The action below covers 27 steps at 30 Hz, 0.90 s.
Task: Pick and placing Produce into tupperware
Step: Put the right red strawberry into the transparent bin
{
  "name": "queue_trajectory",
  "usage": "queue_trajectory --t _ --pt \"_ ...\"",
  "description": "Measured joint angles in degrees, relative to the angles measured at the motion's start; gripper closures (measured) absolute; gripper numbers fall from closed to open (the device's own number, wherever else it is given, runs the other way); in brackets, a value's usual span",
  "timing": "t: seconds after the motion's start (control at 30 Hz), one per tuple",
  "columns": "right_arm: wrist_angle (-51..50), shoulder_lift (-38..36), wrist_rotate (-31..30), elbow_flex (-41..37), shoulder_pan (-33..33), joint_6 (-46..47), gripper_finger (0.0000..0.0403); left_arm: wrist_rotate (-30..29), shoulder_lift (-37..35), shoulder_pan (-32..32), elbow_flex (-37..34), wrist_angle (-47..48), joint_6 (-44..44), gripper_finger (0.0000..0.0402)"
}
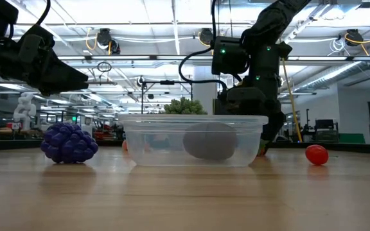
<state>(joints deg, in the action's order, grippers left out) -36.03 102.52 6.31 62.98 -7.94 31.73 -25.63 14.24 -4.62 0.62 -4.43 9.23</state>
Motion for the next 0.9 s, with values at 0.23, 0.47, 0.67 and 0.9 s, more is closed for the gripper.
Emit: queue_trajectory --t 0.23,0.47,0.67,0.9 --pt "-0.02 0.02 -0.01 0.02 0.00 0.39 0.0109 0.00 0.01 0.00 0.00 0.00 -0.02 0.0172" --pt "-0.29 0.07 -0.20 0.00 -0.04 0.09 0.0153 0.00 0.00 0.00 0.00 0.00 -0.04 0.0172" --pt "-0.34 0.07 -0.27 0.00 -0.04 -0.96 0.0182 0.00 0.00 0.00 0.00 0.00 -0.04 0.0172" --pt "-0.16 -0.08 0.25 0.00 -0.73 -1.60 0.0192 0.01 0.00 0.00 0.00 0.00 -0.04 0.0172"
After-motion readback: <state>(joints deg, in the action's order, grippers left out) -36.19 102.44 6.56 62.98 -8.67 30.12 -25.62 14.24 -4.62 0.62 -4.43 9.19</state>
